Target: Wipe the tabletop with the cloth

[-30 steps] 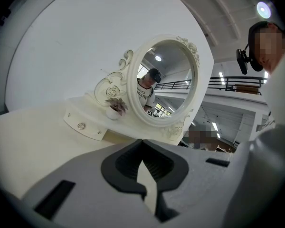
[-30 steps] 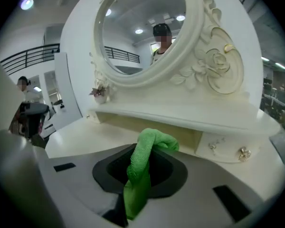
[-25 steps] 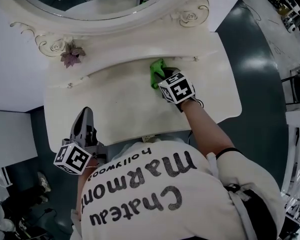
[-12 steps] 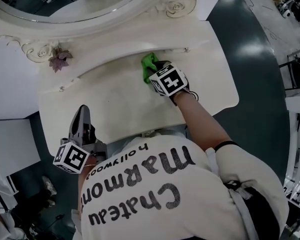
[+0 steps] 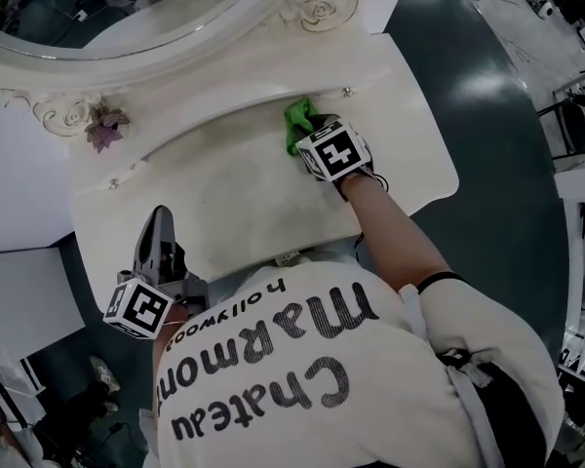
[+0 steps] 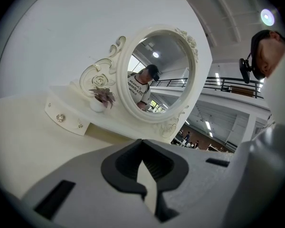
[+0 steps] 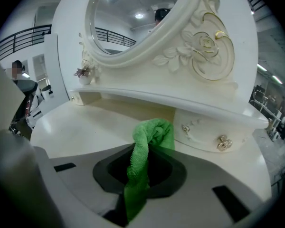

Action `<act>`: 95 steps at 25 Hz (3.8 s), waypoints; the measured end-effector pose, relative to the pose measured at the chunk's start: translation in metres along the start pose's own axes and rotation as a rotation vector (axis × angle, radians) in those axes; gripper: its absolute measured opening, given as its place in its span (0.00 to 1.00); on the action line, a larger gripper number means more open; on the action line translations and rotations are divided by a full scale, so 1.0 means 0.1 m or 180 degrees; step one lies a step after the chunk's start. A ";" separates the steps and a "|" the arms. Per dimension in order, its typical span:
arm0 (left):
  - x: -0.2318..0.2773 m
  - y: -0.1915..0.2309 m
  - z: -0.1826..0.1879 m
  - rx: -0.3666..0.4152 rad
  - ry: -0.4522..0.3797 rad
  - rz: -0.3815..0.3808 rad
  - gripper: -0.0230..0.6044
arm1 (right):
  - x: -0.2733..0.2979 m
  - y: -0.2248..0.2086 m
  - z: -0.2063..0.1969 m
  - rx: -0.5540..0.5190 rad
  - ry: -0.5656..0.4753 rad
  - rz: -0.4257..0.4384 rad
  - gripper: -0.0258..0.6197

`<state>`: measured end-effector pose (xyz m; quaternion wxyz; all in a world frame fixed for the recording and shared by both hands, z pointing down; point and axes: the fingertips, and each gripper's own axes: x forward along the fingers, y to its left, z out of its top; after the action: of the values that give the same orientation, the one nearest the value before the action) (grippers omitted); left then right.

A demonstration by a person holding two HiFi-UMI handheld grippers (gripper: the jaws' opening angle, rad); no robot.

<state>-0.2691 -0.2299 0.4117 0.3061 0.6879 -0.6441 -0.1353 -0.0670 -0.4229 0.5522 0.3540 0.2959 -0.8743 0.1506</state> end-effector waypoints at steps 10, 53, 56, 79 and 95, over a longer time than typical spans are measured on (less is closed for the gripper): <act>-0.03 0.04 0.02 -0.0008 -0.0042 -0.0004 0.05 | -0.16 -0.35 -0.15 0.0138 0.0006 -0.0258 0.14; -0.16 0.03 0.04 -0.0058 -0.0132 -0.0028 0.05 | -0.22 0.74 -0.14 0.0036 -0.0115 0.0649 0.15; -0.16 0.05 0.00 -0.0102 -0.0118 -0.0027 0.05 | -0.21 0.71 -0.20 -0.0052 -0.0153 0.0530 0.15; -0.12 -0.02 -0.13 -0.0158 0.0065 -0.0234 0.05 | -0.53 -0.04 -0.50 0.0324 -0.0112 -0.0200 0.14; 0.03 -0.14 -0.05 -0.0111 0.0088 -0.0331 0.05 | -0.73 -0.47 -0.69 0.0471 -0.0088 -0.0456 0.14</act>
<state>-0.2541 -0.2320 0.4078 0.3195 0.7168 -0.6007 -0.1527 0.0410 -0.3970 0.5514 0.3290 0.3851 -0.8422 0.1850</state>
